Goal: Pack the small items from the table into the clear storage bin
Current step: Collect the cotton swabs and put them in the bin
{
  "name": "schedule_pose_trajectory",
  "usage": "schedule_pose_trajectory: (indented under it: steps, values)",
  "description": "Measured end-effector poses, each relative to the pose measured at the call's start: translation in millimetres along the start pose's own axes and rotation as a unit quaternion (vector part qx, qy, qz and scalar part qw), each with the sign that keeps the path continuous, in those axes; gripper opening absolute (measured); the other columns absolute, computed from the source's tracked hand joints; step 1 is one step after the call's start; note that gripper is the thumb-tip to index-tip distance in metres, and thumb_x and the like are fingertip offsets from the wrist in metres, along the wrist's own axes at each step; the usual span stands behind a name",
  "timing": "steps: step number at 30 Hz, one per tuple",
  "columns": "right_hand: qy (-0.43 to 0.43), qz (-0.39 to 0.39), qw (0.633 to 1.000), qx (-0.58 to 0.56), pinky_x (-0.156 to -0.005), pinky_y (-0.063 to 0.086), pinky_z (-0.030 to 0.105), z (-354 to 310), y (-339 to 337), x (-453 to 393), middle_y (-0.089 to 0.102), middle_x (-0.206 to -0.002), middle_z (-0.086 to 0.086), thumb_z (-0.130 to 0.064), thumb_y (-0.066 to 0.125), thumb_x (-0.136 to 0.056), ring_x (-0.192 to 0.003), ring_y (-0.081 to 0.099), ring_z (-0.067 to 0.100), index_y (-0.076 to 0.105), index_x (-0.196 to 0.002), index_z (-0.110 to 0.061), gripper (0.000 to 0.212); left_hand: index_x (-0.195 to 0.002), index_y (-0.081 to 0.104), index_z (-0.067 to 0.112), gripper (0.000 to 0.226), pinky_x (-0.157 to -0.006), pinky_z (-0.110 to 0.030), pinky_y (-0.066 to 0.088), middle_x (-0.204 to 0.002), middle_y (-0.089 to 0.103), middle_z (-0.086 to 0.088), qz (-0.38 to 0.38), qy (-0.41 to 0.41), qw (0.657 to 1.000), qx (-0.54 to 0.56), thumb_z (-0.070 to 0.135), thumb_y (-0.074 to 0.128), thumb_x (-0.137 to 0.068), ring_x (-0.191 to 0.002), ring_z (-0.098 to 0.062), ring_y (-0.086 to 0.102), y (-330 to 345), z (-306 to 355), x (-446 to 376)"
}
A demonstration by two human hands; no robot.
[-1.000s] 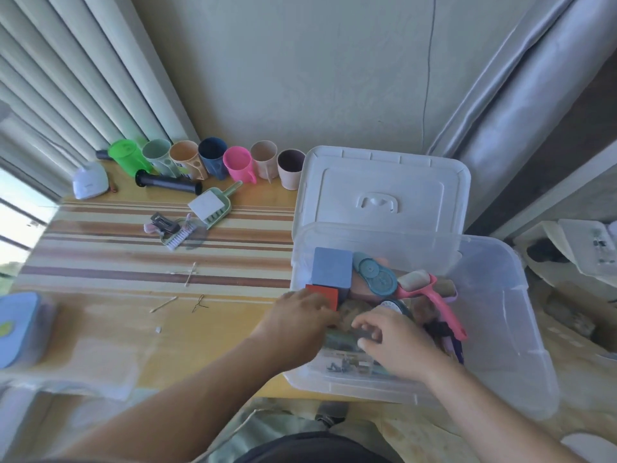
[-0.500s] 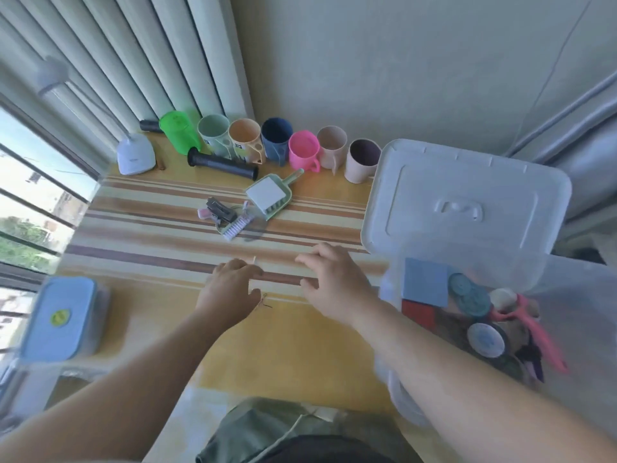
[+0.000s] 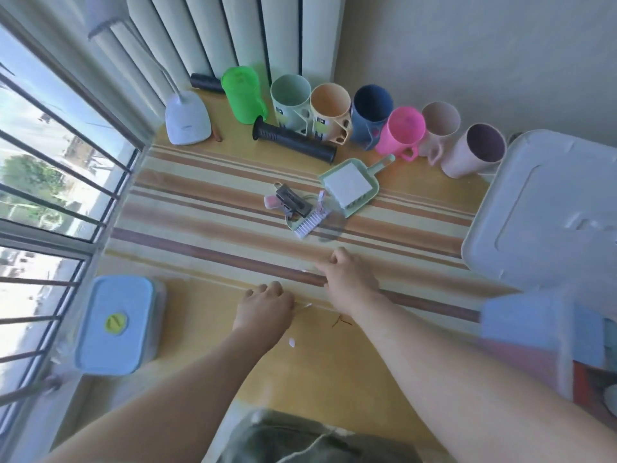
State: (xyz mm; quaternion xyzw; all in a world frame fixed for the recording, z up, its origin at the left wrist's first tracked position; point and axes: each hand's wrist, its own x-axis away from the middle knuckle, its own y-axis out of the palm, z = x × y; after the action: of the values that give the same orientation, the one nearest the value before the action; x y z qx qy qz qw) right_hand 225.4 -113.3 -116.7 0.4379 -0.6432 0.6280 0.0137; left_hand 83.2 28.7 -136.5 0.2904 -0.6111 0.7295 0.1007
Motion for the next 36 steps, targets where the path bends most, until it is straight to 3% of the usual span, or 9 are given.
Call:
schedule_pose_trajectory:
  steps: [4,8,14,17,22,24,27,29,36]
  values:
    - [0.028,0.05,0.998,-0.026,-0.075,0.039,0.042,-5.5,7.7,-10.4,0.053,-0.133,0.007,-0.019,0.057,-0.102,-0.116,0.053,0.034,0.064,-0.129,-0.026,0.029,-0.111,0.065,0.03,0.018,-0.088,-0.039,0.044,-0.111,0.058,0.003,0.008,0.029,0.999,-0.025,0.031,0.05,-0.101,-0.106,-0.024,0.058,4.7,-7.5,-4.8]
    - [0.028,0.079,0.996,-0.012,-0.072,0.039,0.037,-1.0,16.2,-5.7,0.046,-0.113,0.001,-0.029,0.062,-0.106,-0.103,0.044,0.026,0.068,-0.105,-0.021,0.01,-0.112,0.063,0.029,0.021,-0.087,-0.038,0.044,-0.112,0.06,0.003,0.011,0.033,0.999,-0.018,0.034,0.045,-0.103,-0.107,-0.023,0.058,5.8,-11.5,-5.0]
    - [0.011,0.072,0.997,0.015,-0.075,0.037,0.035,0.1,21.6,-2.3,0.041,-0.101,-0.005,-0.013,0.07,-0.099,-0.104,0.042,0.024,0.05,-0.089,-0.022,0.024,-0.111,0.061,0.03,0.02,-0.088,-0.036,0.042,-0.11,0.069,0.007,0.032,0.014,0.999,0.028,0.029,0.044,-0.103,-0.108,-0.023,0.059,-17.8,-11.5,-8.4]
    - [-0.006,0.073,0.997,-0.003,-0.076,0.037,0.035,5.5,19.6,-1.4,0.048,-0.098,-0.005,-0.019,0.063,-0.105,-0.104,0.047,0.023,0.049,-0.091,-0.022,0.02,-0.116,0.063,0.034,0.023,-0.091,-0.036,0.042,-0.116,0.07,0.01,0.04,0.01,0.997,0.067,0.027,0.046,-0.102,-0.114,-0.021,0.059,-29.1,-12.9,-12.3]
    - [0.067,0.112,0.982,-0.139,-0.056,0.031,0.032,37.6,18.2,19.2,0.058,-0.081,-0.01,-0.02,0.057,-0.106,-0.079,0.051,0.02,0.055,-0.083,-0.022,0.023,-0.126,0.065,0.038,0.03,-0.095,-0.035,0.044,-0.124,0.069,0.014,0.023,0.05,0.996,0.077,0.03,0.048,-0.103,-0.119,-0.017,0.059,-35.1,4.2,-13.8]
    - [0.106,0.127,0.969,-0.184,-0.052,0.04,0.033,46.5,17.3,25.1,0.063,-0.077,-0.007,-0.014,0.06,-0.102,-0.071,0.057,0.022,0.058,-0.085,-0.023,0.02,-0.127,0.066,0.04,0.03,-0.096,-0.034,0.044,-0.126,0.067,0.013,0.012,0.065,0.995,0.069,0.033,0.048,-0.104,-0.12,-0.017,0.058,-30.4,9.7,-13.2]
    - [0.15,0.123,0.951,-0.242,-0.071,0.058,0.039,54.9,18.6,32.4,0.073,-0.099,-0.009,-0.016,0.066,-0.102,-0.085,0.067,0.02,0.064,-0.111,-0.024,0.013,-0.125,0.067,0.041,0.029,-0.095,-0.033,0.042,-0.127,0.065,0.012,0.006,0.085,0.994,0.064,0.035,0.048,-0.105,-0.118,-0.018,0.058,-20.9,21.5,-11.0]
    - [0.166,0.122,0.939,-0.274,-0.077,0.058,0.038,52.7,21.2,33.1,0.075,-0.108,-0.009,-0.02,0.071,-0.101,-0.091,0.068,0.017,0.066,-0.123,-0.023,0.024,-0.122,0.068,0.041,0.029,-0.093,-0.033,0.042,-0.125,0.065,0.012,0.001,0.091,0.994,0.064,0.035,0.046,-0.105,-0.116,-0.018,0.059,-16.2,29.0,-11.1]
    - [0.15,0.12,0.946,-0.26,-0.068,0.05,0.031,24.8,28.9,17.8,0.076,-0.108,-0.008,-0.032,0.076,-0.097,-0.092,0.068,0.018,0.073,-0.121,-0.026,0.025,-0.115,0.069,0.041,0.026,-0.092,-0.036,0.044,-0.119,0.066,0.011,-0.008,0.103,0.994,0.047,0.041,0.046,-0.103,-0.112,-0.02,0.059,-8.7,40.3,-7.9]
